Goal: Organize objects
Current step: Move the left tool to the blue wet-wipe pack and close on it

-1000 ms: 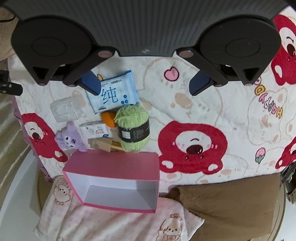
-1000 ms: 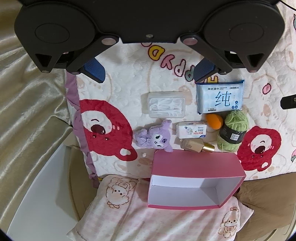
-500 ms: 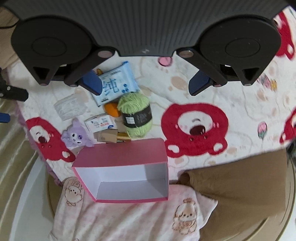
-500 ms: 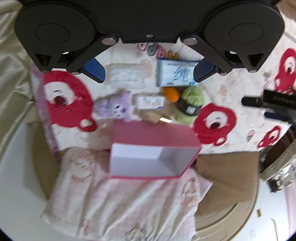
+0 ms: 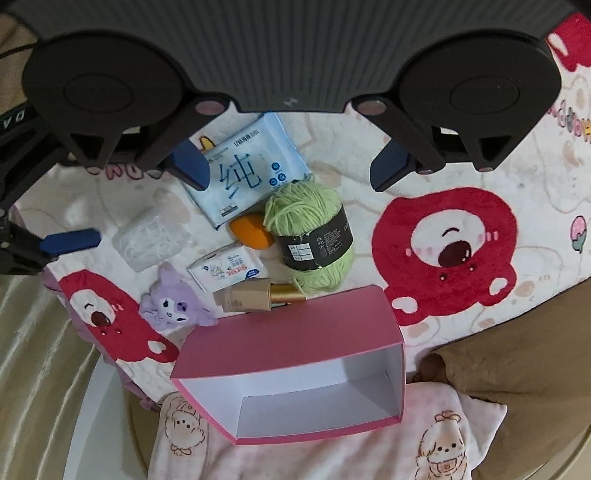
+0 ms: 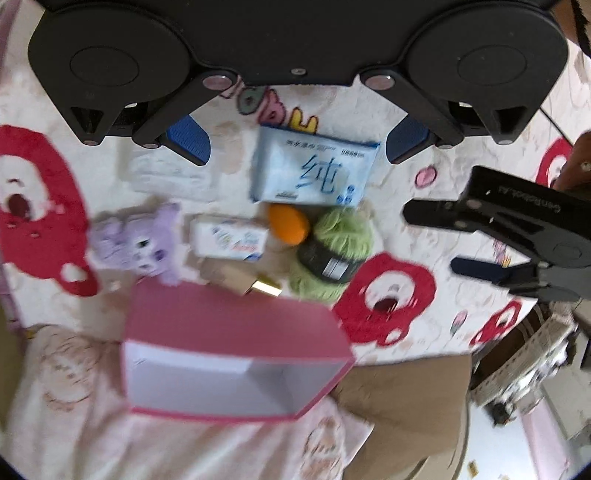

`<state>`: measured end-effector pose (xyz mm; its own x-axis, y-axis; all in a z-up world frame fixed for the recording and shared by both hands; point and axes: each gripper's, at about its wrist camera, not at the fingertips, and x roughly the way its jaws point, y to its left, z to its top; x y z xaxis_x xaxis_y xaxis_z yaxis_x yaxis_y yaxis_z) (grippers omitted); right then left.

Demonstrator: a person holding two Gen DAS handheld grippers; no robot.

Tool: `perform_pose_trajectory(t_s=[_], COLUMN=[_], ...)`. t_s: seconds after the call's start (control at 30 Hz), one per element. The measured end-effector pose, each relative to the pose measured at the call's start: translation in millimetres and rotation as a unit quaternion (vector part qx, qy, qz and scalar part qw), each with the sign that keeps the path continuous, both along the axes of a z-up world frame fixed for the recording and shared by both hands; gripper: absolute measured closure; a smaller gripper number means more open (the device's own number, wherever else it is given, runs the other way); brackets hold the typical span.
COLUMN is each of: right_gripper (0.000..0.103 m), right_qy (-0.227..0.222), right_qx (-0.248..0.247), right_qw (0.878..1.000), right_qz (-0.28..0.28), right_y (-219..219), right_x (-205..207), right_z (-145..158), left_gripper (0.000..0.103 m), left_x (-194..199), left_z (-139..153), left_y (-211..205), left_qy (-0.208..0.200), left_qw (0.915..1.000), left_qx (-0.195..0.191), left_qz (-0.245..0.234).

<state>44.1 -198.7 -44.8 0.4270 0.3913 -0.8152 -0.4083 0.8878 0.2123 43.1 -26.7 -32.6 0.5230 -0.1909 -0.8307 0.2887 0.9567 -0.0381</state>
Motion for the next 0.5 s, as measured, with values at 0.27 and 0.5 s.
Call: perform_pose_trajectory(t_s=[0.27,0.5], right_gripper=[0.001,0.011], right_qy=[-0.011,-0.051], right_qx=[-0.01,-0.002], right_qw=[0.999,0.999], right_qz=[0.031,0.018], right_y=[22.9,24.1], right_x=[8.7,-1.0], right_z=[-36.3,-63.1], left_gripper=[0.014,0.03], left_x=[15.5,19.2], left_z=[-52.1,-85.3], left_y=[10.0,20.3], left_qy=[0.041,0.068], left_qw=[0.9963,0.9881], left_qx=[-0.071,-0.127], left_qz=[0.027,0.054])
